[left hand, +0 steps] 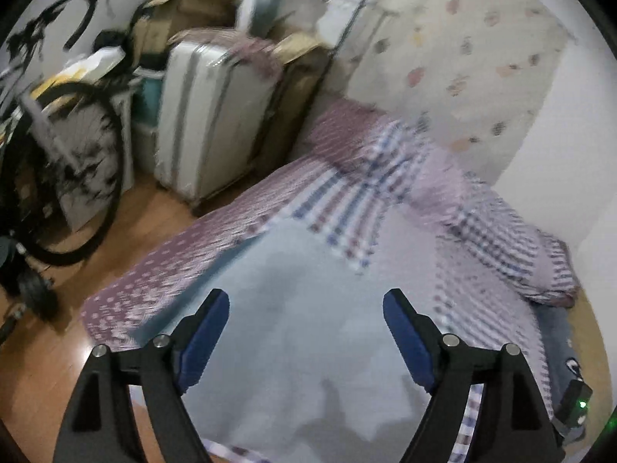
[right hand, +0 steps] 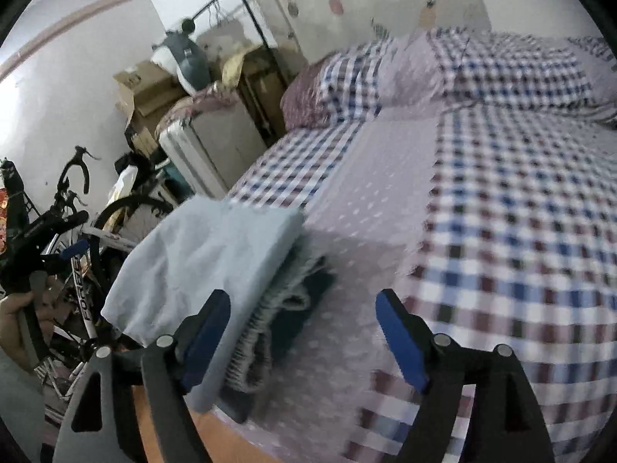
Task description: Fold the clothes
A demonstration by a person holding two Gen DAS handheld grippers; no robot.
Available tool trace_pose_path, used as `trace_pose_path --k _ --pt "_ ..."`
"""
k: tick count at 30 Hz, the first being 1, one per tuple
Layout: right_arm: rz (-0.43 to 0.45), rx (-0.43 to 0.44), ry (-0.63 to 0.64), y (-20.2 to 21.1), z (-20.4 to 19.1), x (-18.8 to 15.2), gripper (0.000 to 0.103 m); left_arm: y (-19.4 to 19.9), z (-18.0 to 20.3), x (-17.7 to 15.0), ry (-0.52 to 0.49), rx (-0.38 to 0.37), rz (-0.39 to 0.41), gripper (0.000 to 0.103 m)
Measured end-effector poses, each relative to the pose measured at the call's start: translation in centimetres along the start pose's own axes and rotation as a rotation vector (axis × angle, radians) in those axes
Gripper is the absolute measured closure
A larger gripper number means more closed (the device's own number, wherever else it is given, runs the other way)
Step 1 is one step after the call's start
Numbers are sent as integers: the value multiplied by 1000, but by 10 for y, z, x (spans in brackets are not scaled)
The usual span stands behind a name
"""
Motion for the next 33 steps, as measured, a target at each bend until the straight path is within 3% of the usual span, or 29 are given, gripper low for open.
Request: trace_pose_path --k 9,15,19,25,33 --pt "159 -83 23 143 98 -18 10 38 189 -54 -237 -158 71 14" --pt "223 -175 -6 217 183 -36 8 30 326 -124 -368 -287 20 13" --pt "244 -244 -68 256 254 -50 7 9 408 -178 -443 -326 -41 13" --pt "254 -336 -175 284 359 -58 4 -51 503 -239 -507 -334 -105 13" --pt "207 -399 -225 250 468 -43 4 -158 565 -268 -510 -266 -138 13"
Point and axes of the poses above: each gripper's, at about its wrist camera, not at the fingertips, and y roughly against the way its jaws point, z to its right, x to its top, the point moved 10 cm from there along -y, roughly the way its jaws point, and after that the axes turned 12 degrees about -z, right-handed, at the moved point
